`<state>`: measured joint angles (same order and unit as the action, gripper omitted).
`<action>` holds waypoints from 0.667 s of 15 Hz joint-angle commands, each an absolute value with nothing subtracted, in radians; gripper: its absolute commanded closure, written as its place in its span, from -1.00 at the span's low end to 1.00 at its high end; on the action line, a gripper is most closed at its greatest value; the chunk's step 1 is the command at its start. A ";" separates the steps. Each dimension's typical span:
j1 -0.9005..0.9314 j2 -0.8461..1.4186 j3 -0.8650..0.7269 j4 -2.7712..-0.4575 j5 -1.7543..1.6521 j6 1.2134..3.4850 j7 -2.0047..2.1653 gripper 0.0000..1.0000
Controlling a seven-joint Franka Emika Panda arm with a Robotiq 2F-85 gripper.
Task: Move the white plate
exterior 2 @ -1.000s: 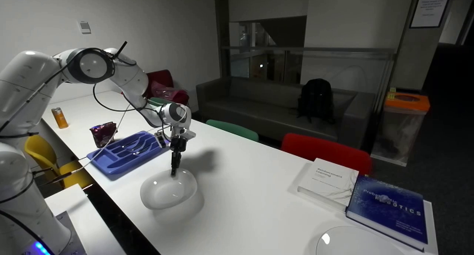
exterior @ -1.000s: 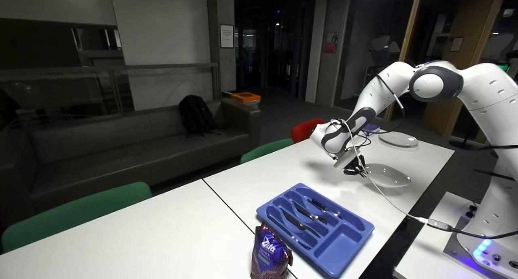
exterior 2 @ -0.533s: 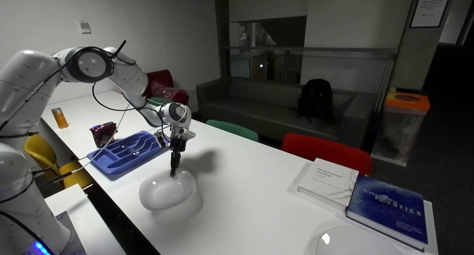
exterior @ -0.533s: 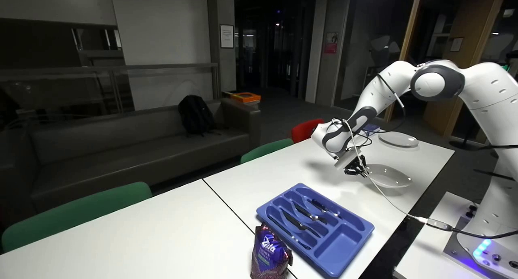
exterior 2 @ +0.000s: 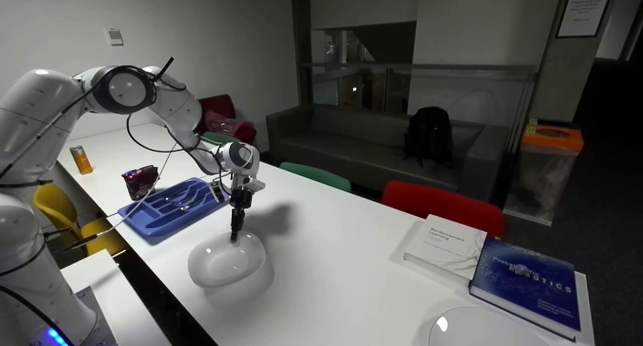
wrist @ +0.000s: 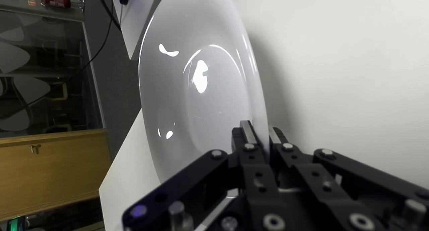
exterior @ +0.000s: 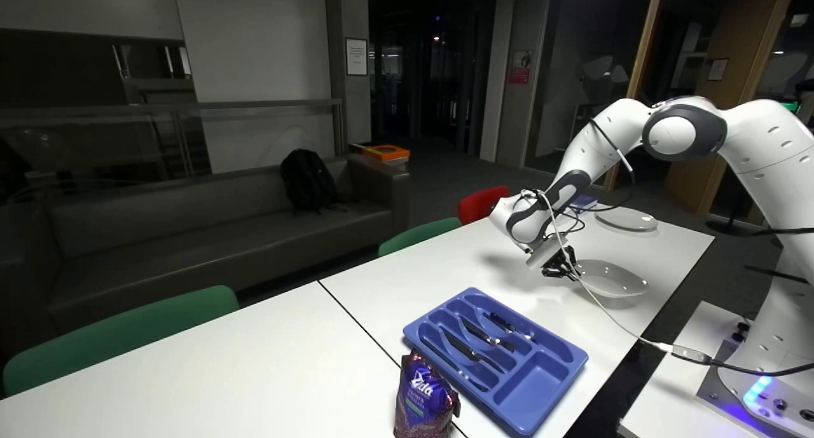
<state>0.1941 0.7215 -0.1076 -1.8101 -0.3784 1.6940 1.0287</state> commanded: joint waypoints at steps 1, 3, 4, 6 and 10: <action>0.183 0.700 -0.121 -1.830 -0.377 1.675 1.040 0.95; 0.174 0.692 -0.131 -1.844 -0.379 1.684 1.039 0.95; 0.170 0.688 -0.136 -1.851 -0.379 1.689 1.041 0.95; 0.156 0.685 -0.147 -1.863 -0.381 1.706 1.039 0.95; 0.118 0.688 -0.167 -1.882 -0.382 1.762 1.030 0.95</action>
<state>0.1487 0.7259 -0.1562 -1.8300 -0.3785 1.7202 1.0306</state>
